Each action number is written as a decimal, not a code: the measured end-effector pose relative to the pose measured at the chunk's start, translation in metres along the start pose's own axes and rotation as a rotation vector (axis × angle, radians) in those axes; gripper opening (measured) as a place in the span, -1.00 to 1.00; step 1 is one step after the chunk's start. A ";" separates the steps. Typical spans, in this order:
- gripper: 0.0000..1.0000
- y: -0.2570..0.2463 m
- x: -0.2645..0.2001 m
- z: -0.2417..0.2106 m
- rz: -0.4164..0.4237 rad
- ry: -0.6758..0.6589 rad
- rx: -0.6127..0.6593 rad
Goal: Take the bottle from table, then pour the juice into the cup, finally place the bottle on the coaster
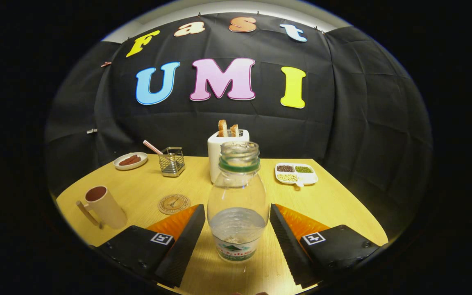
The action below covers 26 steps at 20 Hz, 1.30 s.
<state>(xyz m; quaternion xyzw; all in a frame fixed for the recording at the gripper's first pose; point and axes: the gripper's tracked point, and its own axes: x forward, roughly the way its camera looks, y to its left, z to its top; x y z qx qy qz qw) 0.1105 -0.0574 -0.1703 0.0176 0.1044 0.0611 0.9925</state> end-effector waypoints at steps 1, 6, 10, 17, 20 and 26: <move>0.96 -0.001 -0.001 -0.002 -0.001 0.005 0.000; 0.96 0.003 0.001 -0.009 0.010 0.018 -0.003; 0.69 0.004 0.003 -0.007 0.011 0.012 -0.003; 0.51 0.010 0.007 -0.004 0.044 0.028 -0.075; 0.47 0.011 0.003 0.004 0.048 0.020 -0.115; 0.47 0.019 0.002 0.046 0.057 -0.017 -0.234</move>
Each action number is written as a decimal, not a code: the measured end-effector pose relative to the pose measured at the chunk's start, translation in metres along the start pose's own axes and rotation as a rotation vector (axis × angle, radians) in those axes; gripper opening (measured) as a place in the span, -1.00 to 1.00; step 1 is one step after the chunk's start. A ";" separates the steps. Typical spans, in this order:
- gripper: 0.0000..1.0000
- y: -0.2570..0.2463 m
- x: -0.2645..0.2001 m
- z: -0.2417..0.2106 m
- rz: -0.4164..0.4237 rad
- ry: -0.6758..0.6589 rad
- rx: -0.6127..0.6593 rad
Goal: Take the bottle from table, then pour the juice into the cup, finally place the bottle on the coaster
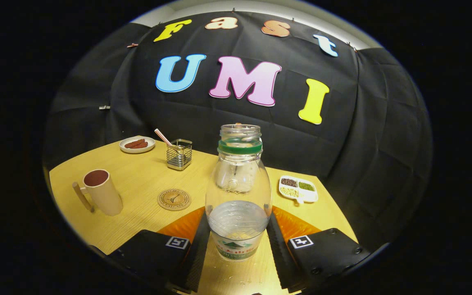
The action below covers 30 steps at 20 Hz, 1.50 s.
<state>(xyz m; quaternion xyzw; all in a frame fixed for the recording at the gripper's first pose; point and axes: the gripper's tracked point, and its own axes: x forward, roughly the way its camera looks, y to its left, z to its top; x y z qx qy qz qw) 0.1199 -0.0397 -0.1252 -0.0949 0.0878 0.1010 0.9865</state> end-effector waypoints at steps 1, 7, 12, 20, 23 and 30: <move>0.47 0.002 0.001 0.006 0.005 -0.006 -0.028; 0.47 0.026 -0.008 0.041 0.021 -0.025 -0.212; 0.47 0.054 -0.018 0.053 0.027 -0.025 -0.366; 0.47 0.093 -0.016 0.061 -0.004 -0.047 -0.585; 0.47 0.115 -0.014 0.071 0.001 -0.087 -0.656; 0.46 0.159 0.000 0.074 0.014 -0.143 -0.815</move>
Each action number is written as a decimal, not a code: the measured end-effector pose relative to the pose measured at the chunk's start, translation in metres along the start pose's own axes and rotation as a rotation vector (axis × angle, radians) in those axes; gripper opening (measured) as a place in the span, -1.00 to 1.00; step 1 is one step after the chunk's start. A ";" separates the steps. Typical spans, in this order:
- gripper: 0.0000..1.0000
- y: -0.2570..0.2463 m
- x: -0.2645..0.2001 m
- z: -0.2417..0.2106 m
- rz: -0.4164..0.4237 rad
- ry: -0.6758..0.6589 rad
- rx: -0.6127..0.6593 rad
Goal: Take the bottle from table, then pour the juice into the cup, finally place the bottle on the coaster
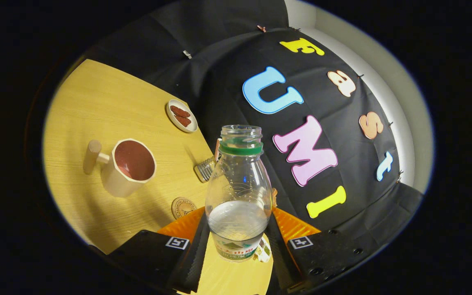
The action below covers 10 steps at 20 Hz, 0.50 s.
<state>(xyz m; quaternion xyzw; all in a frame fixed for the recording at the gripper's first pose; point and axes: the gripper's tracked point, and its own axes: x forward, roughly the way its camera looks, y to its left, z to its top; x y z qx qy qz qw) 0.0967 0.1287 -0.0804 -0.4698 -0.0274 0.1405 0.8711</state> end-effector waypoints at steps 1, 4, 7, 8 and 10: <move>0.46 0.004 0.003 0.002 0.000 -0.001 -0.026; 0.46 0.012 0.009 0.005 -0.004 -0.016 -0.129; 0.46 0.021 0.017 0.002 0.021 -0.022 -0.195; 0.46 0.023 0.020 0.000 0.029 -0.019 -0.213; 0.46 0.029 0.023 -0.001 0.047 -0.020 -0.260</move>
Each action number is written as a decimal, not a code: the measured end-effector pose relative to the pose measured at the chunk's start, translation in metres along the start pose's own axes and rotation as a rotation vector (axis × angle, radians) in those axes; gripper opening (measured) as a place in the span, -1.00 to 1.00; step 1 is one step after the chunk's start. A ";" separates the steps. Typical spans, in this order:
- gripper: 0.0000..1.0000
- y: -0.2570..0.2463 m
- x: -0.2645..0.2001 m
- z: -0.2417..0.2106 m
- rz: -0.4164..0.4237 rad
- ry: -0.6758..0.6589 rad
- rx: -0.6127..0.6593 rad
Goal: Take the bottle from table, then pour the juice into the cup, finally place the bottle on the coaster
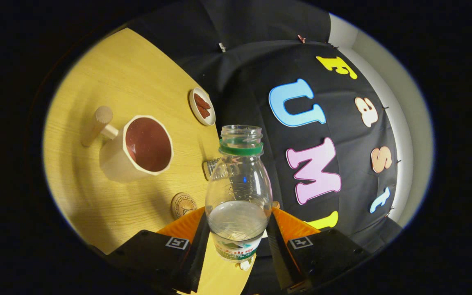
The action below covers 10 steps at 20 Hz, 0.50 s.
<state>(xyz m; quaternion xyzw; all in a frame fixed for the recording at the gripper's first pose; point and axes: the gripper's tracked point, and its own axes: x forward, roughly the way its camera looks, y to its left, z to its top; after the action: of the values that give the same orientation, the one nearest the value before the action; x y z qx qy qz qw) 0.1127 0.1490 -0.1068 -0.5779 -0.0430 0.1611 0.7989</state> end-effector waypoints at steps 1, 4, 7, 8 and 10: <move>0.46 0.006 0.001 -0.001 0.025 0.002 -0.017; 0.46 0.014 0.005 -0.005 0.066 0.013 -0.054; 0.46 0.015 0.010 -0.004 0.066 0.006 -0.141; 0.46 0.015 0.013 -0.004 0.066 0.000 -0.172; 0.46 0.014 0.016 -0.002 0.066 -0.015 -0.227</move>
<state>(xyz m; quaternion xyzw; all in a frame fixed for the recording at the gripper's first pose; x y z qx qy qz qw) 0.1254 0.1561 -0.1222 -0.6645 -0.0480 0.1857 0.7222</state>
